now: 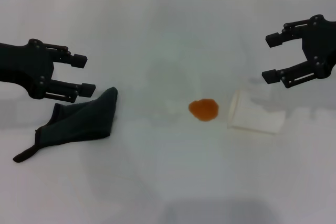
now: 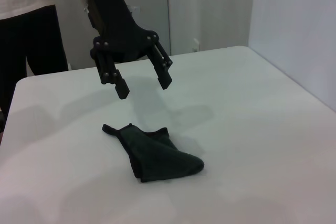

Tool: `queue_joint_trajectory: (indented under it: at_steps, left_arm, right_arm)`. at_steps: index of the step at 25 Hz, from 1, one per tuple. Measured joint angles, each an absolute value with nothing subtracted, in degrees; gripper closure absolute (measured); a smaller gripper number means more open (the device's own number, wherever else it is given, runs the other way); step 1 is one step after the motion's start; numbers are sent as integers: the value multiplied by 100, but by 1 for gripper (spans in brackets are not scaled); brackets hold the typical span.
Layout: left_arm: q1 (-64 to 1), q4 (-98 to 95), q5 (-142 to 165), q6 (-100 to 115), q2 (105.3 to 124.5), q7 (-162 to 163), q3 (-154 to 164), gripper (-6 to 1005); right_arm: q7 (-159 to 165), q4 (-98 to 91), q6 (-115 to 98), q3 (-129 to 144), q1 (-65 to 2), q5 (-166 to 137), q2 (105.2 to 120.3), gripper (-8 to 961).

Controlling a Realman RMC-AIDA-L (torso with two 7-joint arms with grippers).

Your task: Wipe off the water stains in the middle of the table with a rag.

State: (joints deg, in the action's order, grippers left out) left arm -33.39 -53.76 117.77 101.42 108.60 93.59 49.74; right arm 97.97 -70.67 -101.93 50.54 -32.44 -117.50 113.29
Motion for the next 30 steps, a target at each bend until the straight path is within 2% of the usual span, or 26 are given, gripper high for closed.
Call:
queue_joint_trajectory:
  at_steps: [19,30]
  left_arm:
    - [-3309,-5740,12065,10196,10930,9356,5012,253]
    - [-3314,-5927,12223,10308,10903,9411,5018,258]
  right_arm:
    - [9943,-7046,-10184,5178,-3362,-11817,11379,115]
    - [11445,-7139,-9798,6154,-4059,-13093,11425,115]
